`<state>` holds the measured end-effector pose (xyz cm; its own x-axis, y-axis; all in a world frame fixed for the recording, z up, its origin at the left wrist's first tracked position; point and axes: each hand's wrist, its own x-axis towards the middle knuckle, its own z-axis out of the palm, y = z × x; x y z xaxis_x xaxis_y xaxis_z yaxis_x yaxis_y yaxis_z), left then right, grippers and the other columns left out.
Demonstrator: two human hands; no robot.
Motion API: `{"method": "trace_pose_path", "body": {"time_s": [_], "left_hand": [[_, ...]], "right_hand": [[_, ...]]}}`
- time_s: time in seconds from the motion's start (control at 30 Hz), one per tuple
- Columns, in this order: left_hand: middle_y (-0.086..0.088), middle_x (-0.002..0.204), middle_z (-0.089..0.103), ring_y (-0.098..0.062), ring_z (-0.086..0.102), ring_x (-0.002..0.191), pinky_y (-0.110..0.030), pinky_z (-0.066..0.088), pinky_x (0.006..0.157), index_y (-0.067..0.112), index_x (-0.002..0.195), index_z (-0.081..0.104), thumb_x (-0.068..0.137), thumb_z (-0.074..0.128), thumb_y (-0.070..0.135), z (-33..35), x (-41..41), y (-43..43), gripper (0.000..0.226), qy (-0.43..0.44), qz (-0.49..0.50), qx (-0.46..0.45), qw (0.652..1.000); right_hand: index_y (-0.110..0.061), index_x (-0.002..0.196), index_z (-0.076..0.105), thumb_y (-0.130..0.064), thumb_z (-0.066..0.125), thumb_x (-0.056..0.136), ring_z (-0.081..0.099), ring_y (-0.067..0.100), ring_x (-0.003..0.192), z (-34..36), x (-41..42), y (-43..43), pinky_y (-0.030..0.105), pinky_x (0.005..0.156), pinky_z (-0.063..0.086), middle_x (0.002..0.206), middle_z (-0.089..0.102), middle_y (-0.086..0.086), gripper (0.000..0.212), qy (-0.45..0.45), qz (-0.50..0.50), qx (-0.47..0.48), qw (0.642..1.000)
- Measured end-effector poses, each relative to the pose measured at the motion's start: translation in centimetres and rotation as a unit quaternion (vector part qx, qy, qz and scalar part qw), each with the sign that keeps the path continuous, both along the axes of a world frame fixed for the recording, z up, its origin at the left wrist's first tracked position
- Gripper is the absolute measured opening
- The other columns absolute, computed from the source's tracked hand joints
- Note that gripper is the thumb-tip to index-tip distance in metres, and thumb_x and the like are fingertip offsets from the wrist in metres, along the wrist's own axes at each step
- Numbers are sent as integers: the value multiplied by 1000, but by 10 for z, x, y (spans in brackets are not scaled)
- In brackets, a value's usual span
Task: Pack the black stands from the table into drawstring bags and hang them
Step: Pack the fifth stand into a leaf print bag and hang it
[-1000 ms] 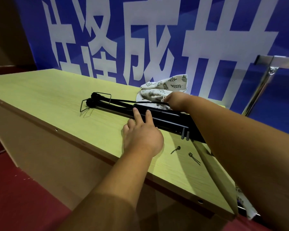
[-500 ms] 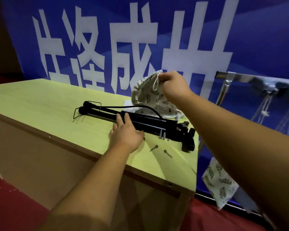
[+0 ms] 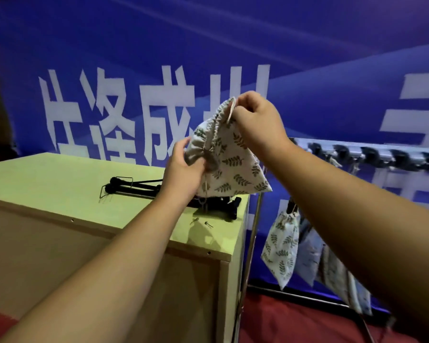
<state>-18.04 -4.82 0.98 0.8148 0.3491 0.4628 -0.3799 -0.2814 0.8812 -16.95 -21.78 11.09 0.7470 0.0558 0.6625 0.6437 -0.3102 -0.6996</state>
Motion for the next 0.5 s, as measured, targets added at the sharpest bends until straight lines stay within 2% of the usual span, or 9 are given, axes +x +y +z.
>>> {"method": "trace_pose_path", "body": {"time_s": [0.07,0.17,0.23,0.3,0.37,0.4,0.47,0.5], "left_hand": [[15,116,69,-11,67,106,-36,58,85,38,133,58,99,65,28,19,-17,-16,36,-15,23,19,999],[12,106,69,-9,65,94,-29,48,69,30,122,58,94,70,27,43,-42,-39,30,-20,38,32,999],[5,105,69,-15,67,93,-33,52,71,27,120,56,92,68,27,54,-54,-48,31,-1,42,14,999],[1,105,68,-21,68,94,-38,55,79,26,121,52,91,66,24,63,-67,-55,33,9,42,-1,999],[0,103,64,-21,66,91,-39,55,80,24,128,46,91,65,21,69,-77,-56,41,19,46,6,999],[-1,102,61,-20,63,87,-39,54,77,23,130,44,91,64,19,70,-81,-55,44,25,46,11,999],[-2,102,58,-19,60,83,-36,52,74,21,126,45,88,64,17,70,-87,-51,43,38,48,7,998],[-4,103,61,-22,62,85,-39,57,78,21,121,49,85,64,19,69,-90,-49,39,44,53,-2,998]], "right_hand": [[-28,98,63,-16,52,96,50,8,63,6,-20,-11,25,57,43,72,57,-13,16,-15,3,22,1000],[-29,103,59,-18,46,97,54,14,72,10,-43,-27,34,64,46,82,61,-6,18,-6,-13,59,998],[-27,101,60,-22,45,97,60,20,83,11,-52,-33,42,73,53,93,66,0,16,25,-12,95,995],[-30,89,57,-32,44,95,64,25,94,14,-65,-41,53,86,56,102,66,3,14,36,-17,100,994],[-33,83,51,-44,43,100,56,17,85,14,-75,-47,43,79,45,94,59,-3,22,40,-34,84,995],[-29,89,53,-51,44,104,52,14,80,13,-80,-51,39,73,40,91,56,-5,28,57,-39,89,994],[-20,103,55,-53,53,102,54,16,79,5,-80,-60,37,66,42,92,59,-2,34,89,-55,77,992],[-17,106,55,-46,59,99,56,19,79,-1,-80,-64,38,66,45,93,62,2,30,104,-61,52,991]]}}
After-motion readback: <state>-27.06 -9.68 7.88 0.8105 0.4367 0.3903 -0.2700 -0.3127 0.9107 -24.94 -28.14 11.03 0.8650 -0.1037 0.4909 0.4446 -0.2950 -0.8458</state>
